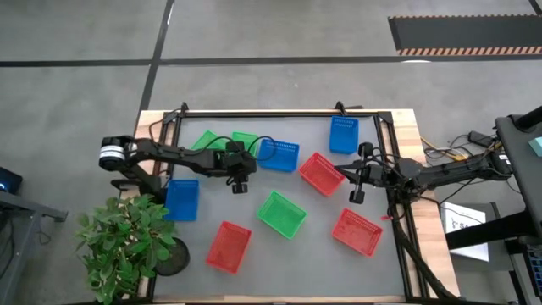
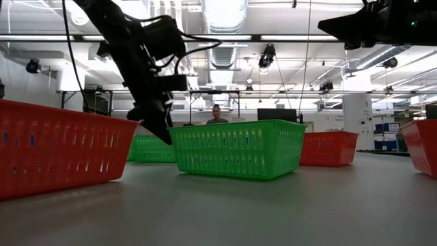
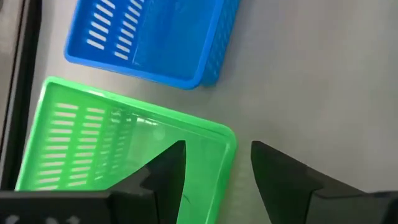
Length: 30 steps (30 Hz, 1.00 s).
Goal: Stack baskets by color
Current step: Stack the top right green basket on the top left green basket
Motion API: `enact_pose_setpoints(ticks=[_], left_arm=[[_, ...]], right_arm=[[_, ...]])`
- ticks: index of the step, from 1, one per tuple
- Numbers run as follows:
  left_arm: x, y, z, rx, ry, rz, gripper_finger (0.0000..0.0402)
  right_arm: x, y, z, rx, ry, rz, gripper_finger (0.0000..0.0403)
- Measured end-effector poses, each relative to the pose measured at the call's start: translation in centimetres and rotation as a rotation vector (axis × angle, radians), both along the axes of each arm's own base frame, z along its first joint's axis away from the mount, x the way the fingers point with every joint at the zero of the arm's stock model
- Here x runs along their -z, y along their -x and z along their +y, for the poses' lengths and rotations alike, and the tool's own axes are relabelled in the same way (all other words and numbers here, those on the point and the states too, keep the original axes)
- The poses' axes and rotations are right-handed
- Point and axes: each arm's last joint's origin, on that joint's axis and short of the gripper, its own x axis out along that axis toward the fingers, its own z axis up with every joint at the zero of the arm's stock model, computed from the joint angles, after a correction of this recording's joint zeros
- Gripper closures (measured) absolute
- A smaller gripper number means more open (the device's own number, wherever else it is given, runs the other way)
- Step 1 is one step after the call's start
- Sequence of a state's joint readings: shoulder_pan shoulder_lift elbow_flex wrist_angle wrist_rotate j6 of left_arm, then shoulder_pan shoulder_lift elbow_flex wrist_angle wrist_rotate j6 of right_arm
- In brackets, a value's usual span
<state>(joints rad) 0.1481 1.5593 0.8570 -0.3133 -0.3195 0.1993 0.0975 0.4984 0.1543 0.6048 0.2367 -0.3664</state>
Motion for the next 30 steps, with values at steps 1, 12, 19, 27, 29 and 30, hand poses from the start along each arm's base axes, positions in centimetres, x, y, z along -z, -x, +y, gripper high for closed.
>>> enact_pose_setpoints(ticks=[1,12,19,27,29,30], left_arm=[[0.2,-0.1,0.1,-0.003,0.001,0.004,0.0235],[0.3,-0.3,0.3,0.031,-0.020,0.000,0.0319],[0.2,-0.3,0.2,0.030,-0.025,-0.002,0.0397],[-2.1,0.7,-1.4,0.054,-0.088,0.019,0.0401],[-2.9,1.1,-2.1,0.096,-0.112,0.014,0.0401],[-3.5,1.3,-2.5,0.119,-0.123,0.004,0.0401]], right_arm=[[0.0,0.0,0.0,0.000,0.001,0.000,0.0394],[0.1,0.0,0.0,0.002,0.012,0.007,0.0394],[0.1,0.0,0.0,0.004,0.027,0.010,0.0394],[0.1,0.0,0.0,0.004,0.026,0.009,0.0394],[0.1,0.0,0.0,0.004,0.026,0.009,0.0394],[0.1,0.0,0.0,0.004,0.026,0.010,0.0394]])
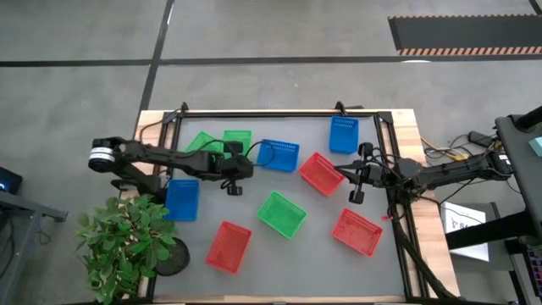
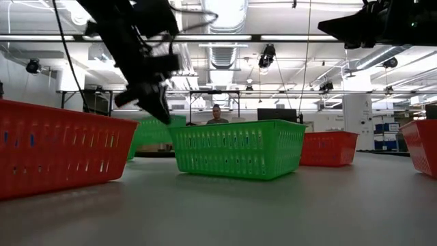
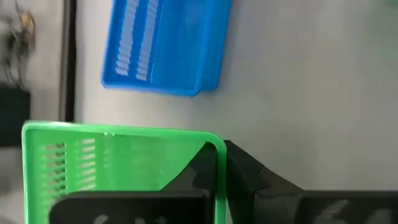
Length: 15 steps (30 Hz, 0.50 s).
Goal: Stack baskets by color
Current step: Stack the top right green basket on the top left green basket
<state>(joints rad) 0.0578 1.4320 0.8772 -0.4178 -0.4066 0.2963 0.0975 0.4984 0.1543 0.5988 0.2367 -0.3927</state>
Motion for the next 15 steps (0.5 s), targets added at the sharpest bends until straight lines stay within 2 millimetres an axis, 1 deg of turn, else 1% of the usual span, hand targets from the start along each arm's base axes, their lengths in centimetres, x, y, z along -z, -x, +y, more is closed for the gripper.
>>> enact_pose_setpoints(ticks=[2,4,6,9,12,15], left_arm=[[-1.2,0.6,-0.8,0.059,-0.028,-0.014,0.0401],[-2.1,1.9,-1.5,0.132,-0.072,0.042,0.0401],[-3.0,3.4,-1.9,0.145,-0.074,0.075,0.0401],[-3.8,6.0,-1.7,0.045,-0.032,0.121,0.0401],[-4.2,7.9,-1.5,-0.008,-0.067,0.173,0.0401],[-4.7,8.7,-1.4,-0.008,-0.071,0.153,0.0401]], right_arm=[[0.0,0.0,0.0,0.000,0.000,0.003,0.0394],[0.1,0.0,0.0,0.000,-0.003,0.008,0.0394],[0.2,0.0,0.0,-0.001,-0.007,0.019,0.0394],[0.3,-0.1,0.0,-0.002,-0.009,0.025,0.0394],[0.4,-0.2,0.0,-0.001,-0.005,0.032,0.0394],[0.4,-0.2,0.0,-0.001,-0.005,0.033,0.0394]])
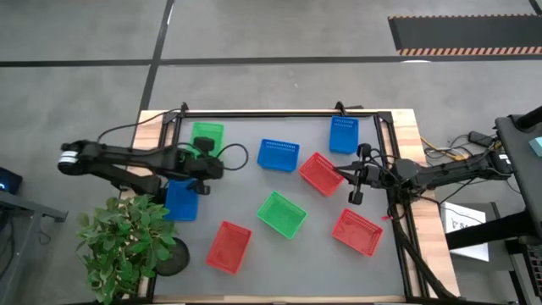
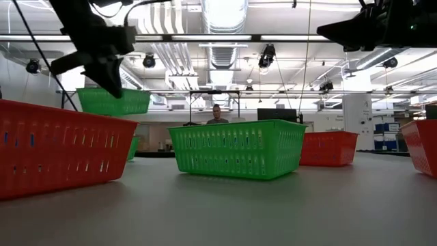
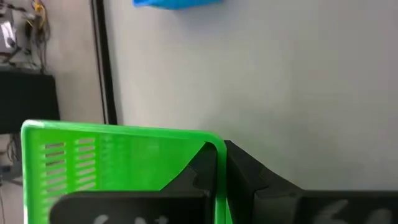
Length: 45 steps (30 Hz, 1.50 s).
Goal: Stack baskets by color
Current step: Stack the top right green basket on the top left green basket
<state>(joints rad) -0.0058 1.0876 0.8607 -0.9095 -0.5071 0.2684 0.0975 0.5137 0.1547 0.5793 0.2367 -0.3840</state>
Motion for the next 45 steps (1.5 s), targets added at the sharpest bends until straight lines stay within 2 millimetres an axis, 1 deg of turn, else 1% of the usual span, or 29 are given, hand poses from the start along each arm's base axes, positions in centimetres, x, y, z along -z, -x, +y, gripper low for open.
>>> enact_pose_setpoints(ticks=[6,10,17,20,24,35,40,45], left_arm=[[-0.1,2.5,0.3,-0.037,0.020,0.132,0.0401],[0.2,3.0,0.4,-0.029,0.052,0.156,0.0401],[2.6,3.7,0.4,0.103,0.064,0.307,0.0401],[3.1,3.6,0.4,0.107,0.042,0.303,0.0401],[3.3,3.4,0.4,0.166,0.010,0.317,0.0401],[4.1,3.4,0.6,0.158,0.005,0.342,0.0402],[4.0,2.4,0.5,0.175,0.027,0.244,0.0402],[4.1,2.3,0.3,0.224,0.106,0.226,0.0402]], right_arm=[[0.0,0.0,0.0,0.000,0.000,0.001,0.0394],[0.0,0.0,0.0,-0.001,0.001,0.002,0.0394],[0.1,0.0,0.0,0.000,0.001,0.003,0.0394],[0.0,0.0,0.0,0.001,0.010,0.003,0.0394],[0.1,0.0,0.0,0.001,0.010,0.005,0.0394],[0.1,0.0,0.0,0.003,0.034,0.008,0.0394],[0.1,0.0,0.0,0.003,0.035,0.008,0.0394],[0.1,0.0,0.0,0.003,0.035,0.008,0.0394]])
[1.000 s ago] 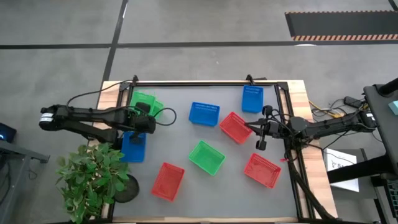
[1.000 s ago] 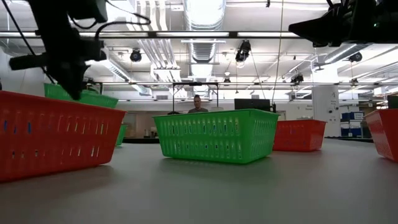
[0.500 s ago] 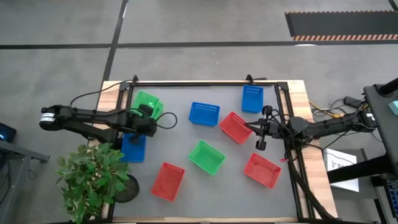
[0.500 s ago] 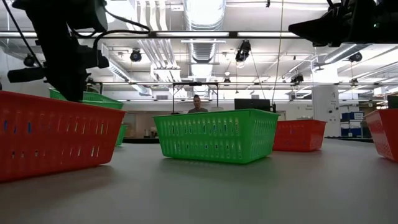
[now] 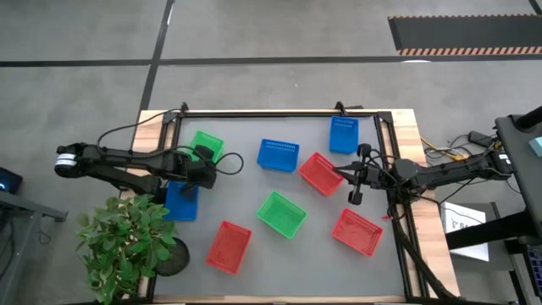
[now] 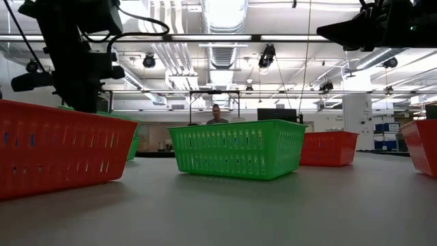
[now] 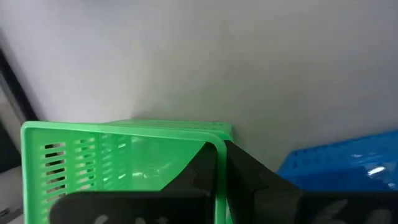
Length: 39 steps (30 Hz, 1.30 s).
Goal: Stack baskets by color
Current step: Stack the top right green basket on the top left green basket, then stack the top left blue basket on the top right blue basket
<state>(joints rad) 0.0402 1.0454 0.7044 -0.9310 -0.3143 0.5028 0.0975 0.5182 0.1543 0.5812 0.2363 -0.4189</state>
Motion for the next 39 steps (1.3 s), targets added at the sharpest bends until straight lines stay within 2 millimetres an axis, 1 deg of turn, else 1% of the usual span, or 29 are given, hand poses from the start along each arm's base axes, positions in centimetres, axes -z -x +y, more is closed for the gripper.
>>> enact_pose_setpoints(ticks=[5,12,18,23,26,30,34,39], left_arm=[[0.0,-0.1,0.1,-0.053,-0.005,-0.023,0.0402],[-0.1,-0.1,0.2,-0.082,-0.015,-0.038,0.0397],[-0.1,-0.1,0.2,-0.114,-0.014,-0.051,0.0354],[-0.1,-0.1,0.3,-0.127,-0.054,-0.052,0.0323],[-0.4,-0.3,0.4,-0.150,-0.048,-0.084,0.0313],[-0.8,-0.5,0.4,-0.155,-0.046,-0.101,0.0310],[-1.9,-0.9,0.4,-0.217,-0.023,-0.166,0.0310],[-2.7,-1.1,0.4,-0.222,-0.019,-0.198,0.0310]], right_arm=[[0.0,0.0,0.0,0.000,0.000,0.000,0.0394],[0.0,0.0,0.0,-0.001,-0.013,-0.002,0.0394],[0.0,0.0,0.0,-0.002,-0.017,-0.003,0.0394],[0.0,0.0,0.0,-0.004,-0.039,-0.006,0.0394],[0.0,0.0,0.0,-0.006,-0.052,-0.004,0.0394],[0.0,0.0,0.0,-0.006,-0.052,0.000,0.0394],[0.0,0.0,0.0,-0.006,-0.060,-0.002,0.0394],[0.2,0.0,0.0,-0.011,-0.112,0.011,0.0394]])
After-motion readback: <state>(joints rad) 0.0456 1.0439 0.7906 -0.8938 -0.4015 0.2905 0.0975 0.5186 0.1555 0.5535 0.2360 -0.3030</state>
